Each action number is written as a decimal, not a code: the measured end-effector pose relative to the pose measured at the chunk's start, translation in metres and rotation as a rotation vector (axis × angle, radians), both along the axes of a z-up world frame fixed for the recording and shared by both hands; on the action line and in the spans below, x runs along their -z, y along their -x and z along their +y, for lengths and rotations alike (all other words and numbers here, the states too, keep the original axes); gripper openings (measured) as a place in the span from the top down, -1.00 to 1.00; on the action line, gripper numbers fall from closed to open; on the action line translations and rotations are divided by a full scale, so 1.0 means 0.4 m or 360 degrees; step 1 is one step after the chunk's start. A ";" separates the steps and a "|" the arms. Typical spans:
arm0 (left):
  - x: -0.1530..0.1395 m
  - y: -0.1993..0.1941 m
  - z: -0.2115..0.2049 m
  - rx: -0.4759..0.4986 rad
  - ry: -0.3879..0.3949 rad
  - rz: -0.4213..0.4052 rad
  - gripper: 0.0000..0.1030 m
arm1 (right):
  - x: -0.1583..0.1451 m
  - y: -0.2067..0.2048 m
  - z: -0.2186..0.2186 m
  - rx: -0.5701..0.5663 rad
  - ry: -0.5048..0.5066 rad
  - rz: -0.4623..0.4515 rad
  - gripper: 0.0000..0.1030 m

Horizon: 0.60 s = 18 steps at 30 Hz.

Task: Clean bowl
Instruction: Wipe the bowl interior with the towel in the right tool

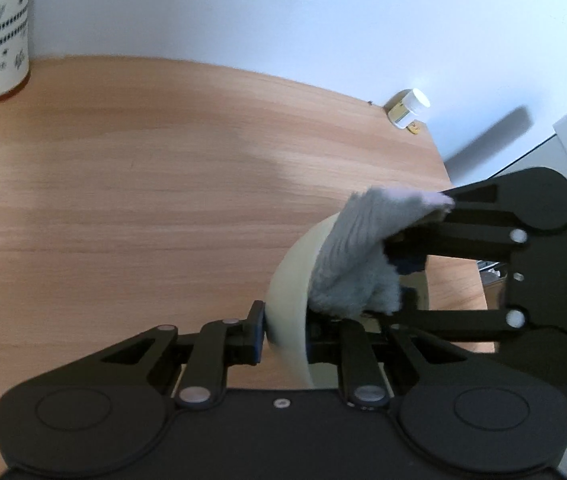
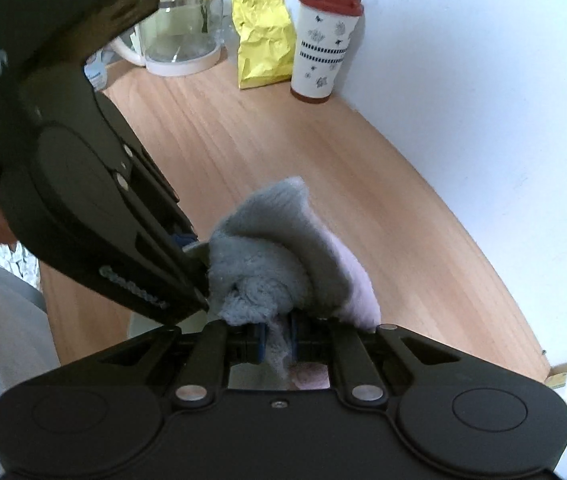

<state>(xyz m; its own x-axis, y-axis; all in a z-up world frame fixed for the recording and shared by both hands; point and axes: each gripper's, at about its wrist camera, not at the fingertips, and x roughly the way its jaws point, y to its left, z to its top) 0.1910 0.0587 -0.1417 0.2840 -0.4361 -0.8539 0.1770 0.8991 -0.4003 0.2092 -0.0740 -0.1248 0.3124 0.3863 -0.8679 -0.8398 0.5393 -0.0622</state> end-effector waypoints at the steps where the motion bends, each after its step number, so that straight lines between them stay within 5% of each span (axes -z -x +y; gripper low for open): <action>1: -0.001 0.001 -0.003 0.0001 -0.0006 -0.0001 0.68 | 0.004 -0.002 0.002 0.0005 0.0010 0.0015 0.77; 14: 0.033 0.002 0.052 -0.0207 0.0084 0.0140 0.65 | 0.030 0.031 0.025 -0.0072 0.0189 0.0115 0.76; 18: 0.038 -0.001 0.066 -0.0259 0.0148 0.0174 0.65 | -0.008 0.055 0.004 -0.0090 0.0140 0.0087 0.54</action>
<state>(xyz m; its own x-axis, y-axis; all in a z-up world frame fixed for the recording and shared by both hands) 0.1914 0.0849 -0.1569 0.2650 -0.4704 -0.8417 -0.0163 0.8706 -0.4917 0.1874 -0.0722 -0.1215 0.2437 0.3235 -0.9143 -0.8722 0.4854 -0.0608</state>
